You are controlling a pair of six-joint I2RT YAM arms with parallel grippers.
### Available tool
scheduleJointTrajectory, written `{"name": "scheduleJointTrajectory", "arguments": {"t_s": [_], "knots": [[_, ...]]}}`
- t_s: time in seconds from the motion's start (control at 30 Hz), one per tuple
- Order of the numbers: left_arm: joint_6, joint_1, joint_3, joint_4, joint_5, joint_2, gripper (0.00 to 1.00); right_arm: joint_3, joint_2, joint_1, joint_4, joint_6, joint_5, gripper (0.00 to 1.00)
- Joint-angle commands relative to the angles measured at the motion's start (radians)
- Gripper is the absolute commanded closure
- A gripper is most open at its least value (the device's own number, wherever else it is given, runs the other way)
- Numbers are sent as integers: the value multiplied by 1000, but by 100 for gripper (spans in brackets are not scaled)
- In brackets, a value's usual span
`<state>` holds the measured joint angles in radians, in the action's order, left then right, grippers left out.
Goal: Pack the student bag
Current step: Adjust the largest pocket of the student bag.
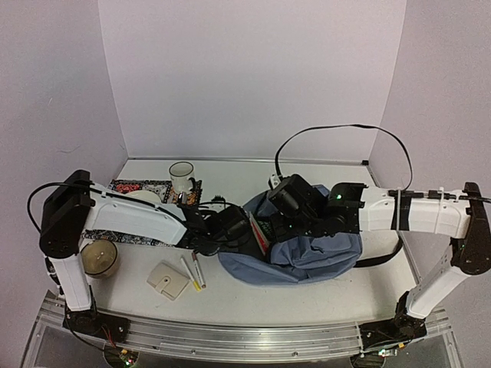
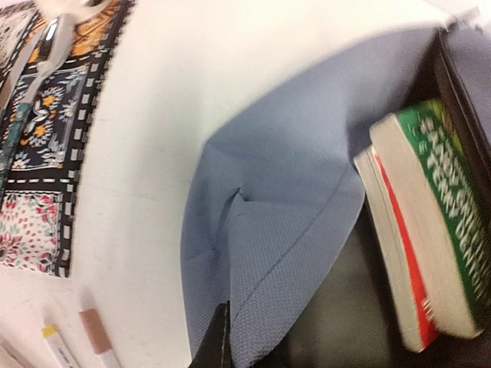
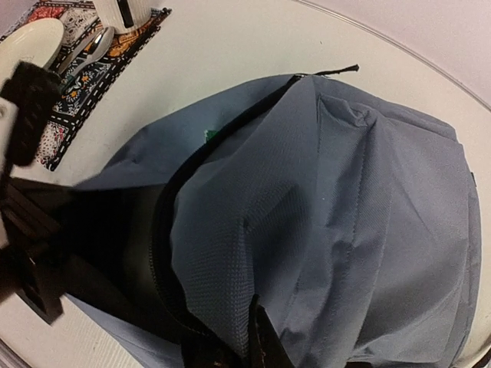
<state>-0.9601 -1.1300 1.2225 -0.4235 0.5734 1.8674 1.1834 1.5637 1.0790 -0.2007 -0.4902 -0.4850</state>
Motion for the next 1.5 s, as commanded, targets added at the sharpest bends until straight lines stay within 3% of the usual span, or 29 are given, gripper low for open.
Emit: {"name": "scheduleJointTrajectory", "arguments": {"t_s": [0.0, 0.2, 0.37, 0.53, 0.7, 0.8, 1.2, 1.47], "knots": [[-120, 95, -149, 183, -83, -199, 99, -56, -53, 6, -59, -29, -2, 93], [-197, 137, -299, 470, -216, -350, 100, -104, -86, 6, -48, -43, 11, 93], [-156, 131, -253, 566, -328, -346, 100, -108, -95, 6, -5, -18, 63, 91], [-106, 67, -165, 575, -374, -256, 100, -46, -53, 6, 55, 50, 125, 70], [-95, 38, -160, 578, -369, -253, 100, 69, 69, 5, 56, 96, 54, 29], [-77, 38, -194, 578, -327, -303, 100, 136, 150, 5, 50, 107, 17, 18], [-162, 41, -345, 569, -225, -426, 100, 155, 389, -12, -101, 24, -166, 5], [-221, 63, -410, 562, -158, -530, 100, -29, 240, -94, -161, -125, -189, 8]]}}
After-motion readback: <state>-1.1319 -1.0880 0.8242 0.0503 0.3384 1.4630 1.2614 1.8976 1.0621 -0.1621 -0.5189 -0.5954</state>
